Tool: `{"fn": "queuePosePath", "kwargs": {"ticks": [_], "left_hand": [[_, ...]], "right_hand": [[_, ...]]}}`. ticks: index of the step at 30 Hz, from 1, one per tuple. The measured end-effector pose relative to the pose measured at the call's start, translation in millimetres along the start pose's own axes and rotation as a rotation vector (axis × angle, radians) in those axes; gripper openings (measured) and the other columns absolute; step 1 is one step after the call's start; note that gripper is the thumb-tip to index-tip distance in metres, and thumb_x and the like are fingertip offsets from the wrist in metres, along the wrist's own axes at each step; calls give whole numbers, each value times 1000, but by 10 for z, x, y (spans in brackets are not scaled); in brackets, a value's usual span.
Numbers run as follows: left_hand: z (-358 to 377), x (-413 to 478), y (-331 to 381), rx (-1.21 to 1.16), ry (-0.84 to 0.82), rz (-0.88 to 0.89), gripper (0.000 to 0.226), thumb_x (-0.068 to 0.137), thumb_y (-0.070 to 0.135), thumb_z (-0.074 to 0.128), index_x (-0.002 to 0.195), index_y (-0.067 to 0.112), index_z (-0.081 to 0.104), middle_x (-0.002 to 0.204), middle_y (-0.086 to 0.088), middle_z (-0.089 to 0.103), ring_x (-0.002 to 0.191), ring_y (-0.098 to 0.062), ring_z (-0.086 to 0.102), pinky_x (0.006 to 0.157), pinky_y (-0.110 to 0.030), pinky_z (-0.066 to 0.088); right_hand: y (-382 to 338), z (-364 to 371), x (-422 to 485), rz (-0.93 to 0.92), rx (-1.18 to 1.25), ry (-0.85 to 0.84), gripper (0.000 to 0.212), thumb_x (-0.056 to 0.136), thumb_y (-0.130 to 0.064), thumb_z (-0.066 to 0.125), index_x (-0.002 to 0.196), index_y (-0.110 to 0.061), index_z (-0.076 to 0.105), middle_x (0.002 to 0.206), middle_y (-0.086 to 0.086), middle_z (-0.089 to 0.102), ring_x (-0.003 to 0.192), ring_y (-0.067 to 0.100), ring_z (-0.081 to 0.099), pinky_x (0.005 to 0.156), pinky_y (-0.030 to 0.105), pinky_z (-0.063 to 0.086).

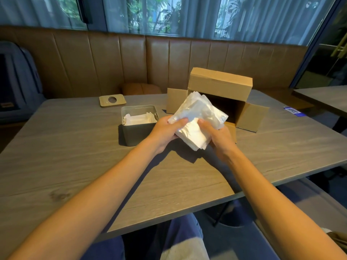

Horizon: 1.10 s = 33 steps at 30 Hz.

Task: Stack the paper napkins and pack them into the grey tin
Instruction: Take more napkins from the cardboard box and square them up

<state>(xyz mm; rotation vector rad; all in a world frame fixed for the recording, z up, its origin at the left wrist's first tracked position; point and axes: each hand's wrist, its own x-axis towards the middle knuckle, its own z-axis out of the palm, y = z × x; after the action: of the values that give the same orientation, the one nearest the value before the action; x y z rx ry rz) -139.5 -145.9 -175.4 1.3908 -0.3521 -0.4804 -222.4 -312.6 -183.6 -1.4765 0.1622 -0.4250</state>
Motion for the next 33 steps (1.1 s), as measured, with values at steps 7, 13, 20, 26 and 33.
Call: {"fn": "queuePosePath", "kwargs": {"ticks": [7, 13, 20, 26, 33], "left_hand": [[-44, -100, 361, 293, -104, -33, 24, 89, 33, 74, 110, 28, 63, 112, 7, 68, 103, -12, 63, 80, -27, 55], [82, -165, -18, -14, -72, 14, 35, 92, 26, 71, 126, 19, 61, 120, -5, 71, 111, -21, 68, 95, -39, 57], [-64, -170, 62, 262, -74, 80, 22, 98, 31, 63, 119, 26, 61, 114, 3, 72, 104, -12, 70, 87, -28, 57], [-79, -214, -24, 244, -102, 58, 27, 97, 36, 62, 121, 26, 60, 116, 4, 71, 106, -13, 69, 91, -31, 57], [-323, -351, -77, 522, -114, 154, 26, 103, 30, 52, 125, 20, 60, 113, 8, 65, 109, -14, 60, 79, -15, 51]], "right_hand": [[-106, -257, 14, 97, -214, -200, 29, 88, -24, 75, 115, -18, 68, 107, 1, 75, 107, 26, 70, 92, 42, 58], [-25, -101, -21, 46, -179, -175, 28, 90, -25, 72, 117, -24, 66, 113, 0, 74, 109, 22, 69, 93, 41, 57], [-162, -49, -41, 1, -173, -138, 29, 92, -37, 65, 115, -20, 67, 103, -5, 77, 98, 15, 73, 78, 29, 60], [-115, 65, -72, -20, -225, -168, 20, 99, -34, 59, 114, -22, 66, 104, -2, 76, 95, 12, 73, 74, 24, 60], [23, -15, -152, -38, -263, -225, 18, 96, -22, 68, 111, -12, 72, 98, 6, 76, 97, 30, 71, 76, 36, 58]]}}
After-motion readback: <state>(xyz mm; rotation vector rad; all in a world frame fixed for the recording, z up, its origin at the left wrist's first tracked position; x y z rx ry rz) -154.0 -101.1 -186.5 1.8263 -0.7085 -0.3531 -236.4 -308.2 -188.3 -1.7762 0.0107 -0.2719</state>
